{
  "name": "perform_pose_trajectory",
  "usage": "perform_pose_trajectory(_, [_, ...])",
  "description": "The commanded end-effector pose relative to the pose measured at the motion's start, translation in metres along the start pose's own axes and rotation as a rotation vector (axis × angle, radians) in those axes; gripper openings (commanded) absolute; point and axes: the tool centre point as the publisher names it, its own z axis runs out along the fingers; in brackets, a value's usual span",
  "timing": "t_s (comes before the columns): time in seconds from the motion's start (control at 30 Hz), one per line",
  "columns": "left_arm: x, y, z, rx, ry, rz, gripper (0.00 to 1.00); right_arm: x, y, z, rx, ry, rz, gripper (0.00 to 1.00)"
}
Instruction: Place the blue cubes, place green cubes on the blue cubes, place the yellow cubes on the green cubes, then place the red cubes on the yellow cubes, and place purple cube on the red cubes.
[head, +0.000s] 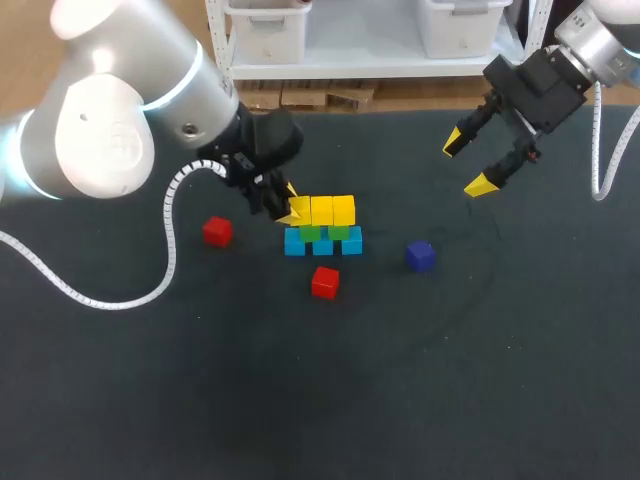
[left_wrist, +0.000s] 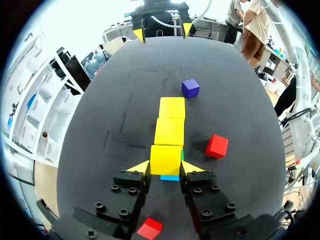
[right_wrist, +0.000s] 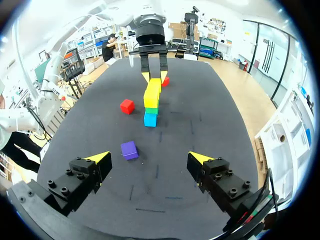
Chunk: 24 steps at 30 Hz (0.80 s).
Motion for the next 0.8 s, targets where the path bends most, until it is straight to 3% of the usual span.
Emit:
perform_pose_trajectory(0.03, [0.0, 0.004, 0.002, 0.009, 0.006, 0.0, 0.71, 0.0, -0.001, 0.0, -0.001, -0.002, -0.001, 1.0])
perform_pose_trajectory(0.07, [0.0, 0.004, 0.002, 0.009, 0.006, -0.001, 0.9, 0.0, -0.001, 0.0, -0.001, -0.002, -0.001, 1.0])
perform_pose_trajectory(0.1, [0.001, 0.005, 0.001, 0.01, 0.006, -0.001, 1.0, 0.0, -0.001, 0.0, -0.001, -0.002, -0.001, 1.0])
perform_pose_trajectory(0.6, [0.006, 0.005, -0.008, -0.004, 0.008, -0.007, 1.0, 0.0, -0.001, 0.0, -0.001, -0.002, -0.001, 1.0])
perform_pose_trajectory(0.8, [0.025, 0.0, -0.02, -0.038, 0.038, -0.021, 1.0, 0.0, -0.001, 0.0, -0.001, -0.002, -0.001, 1.0])
